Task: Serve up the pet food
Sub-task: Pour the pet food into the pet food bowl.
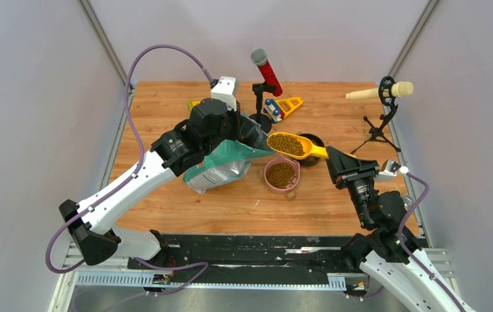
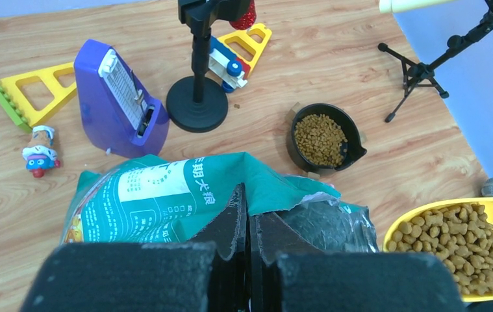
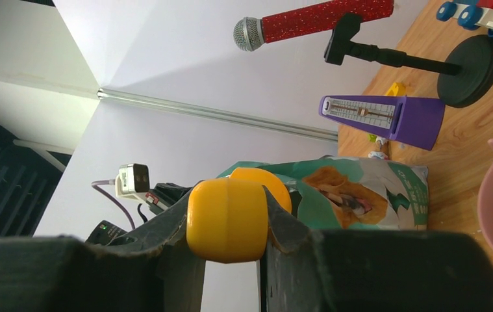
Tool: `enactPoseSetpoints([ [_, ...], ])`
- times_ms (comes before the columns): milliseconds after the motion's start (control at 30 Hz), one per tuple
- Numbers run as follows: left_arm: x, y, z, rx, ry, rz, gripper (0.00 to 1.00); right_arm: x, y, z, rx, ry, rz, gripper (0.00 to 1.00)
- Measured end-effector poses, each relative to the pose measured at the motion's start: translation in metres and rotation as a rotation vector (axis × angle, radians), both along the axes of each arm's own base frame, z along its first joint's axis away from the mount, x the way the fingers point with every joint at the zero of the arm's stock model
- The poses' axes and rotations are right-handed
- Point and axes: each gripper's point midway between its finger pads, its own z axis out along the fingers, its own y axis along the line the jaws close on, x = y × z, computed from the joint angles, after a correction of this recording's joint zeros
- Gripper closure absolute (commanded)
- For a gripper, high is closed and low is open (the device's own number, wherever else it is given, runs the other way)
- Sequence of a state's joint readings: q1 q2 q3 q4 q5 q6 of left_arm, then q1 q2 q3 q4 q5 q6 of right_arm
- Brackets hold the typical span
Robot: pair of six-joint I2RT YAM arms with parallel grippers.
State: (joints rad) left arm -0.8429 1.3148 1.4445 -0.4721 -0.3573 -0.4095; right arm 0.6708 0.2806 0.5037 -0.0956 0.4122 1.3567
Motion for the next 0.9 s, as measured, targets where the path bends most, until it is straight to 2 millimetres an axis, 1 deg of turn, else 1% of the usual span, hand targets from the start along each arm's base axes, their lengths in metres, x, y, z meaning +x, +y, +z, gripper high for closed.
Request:
enactPoseSetpoints([
  [367, 0.001, -0.002, -0.002, -0.019, 0.004, 0.005, 1.0, -0.004, -0.017, -0.011, -0.019, 0.032, -0.063, 1.0],
  [633, 0.001, -0.003, -0.002, -0.026, 0.0, 0.007, 1.0, 0.0, -0.024, -0.033, -0.076, 0.099, -0.107, 1.0],
  [900, 0.001, -0.003, -0.003, -0.03, -0.001, 0.004, 1.0, 0.007, -0.027, -0.052, -0.05, 0.143, -0.143, 1.0],
])
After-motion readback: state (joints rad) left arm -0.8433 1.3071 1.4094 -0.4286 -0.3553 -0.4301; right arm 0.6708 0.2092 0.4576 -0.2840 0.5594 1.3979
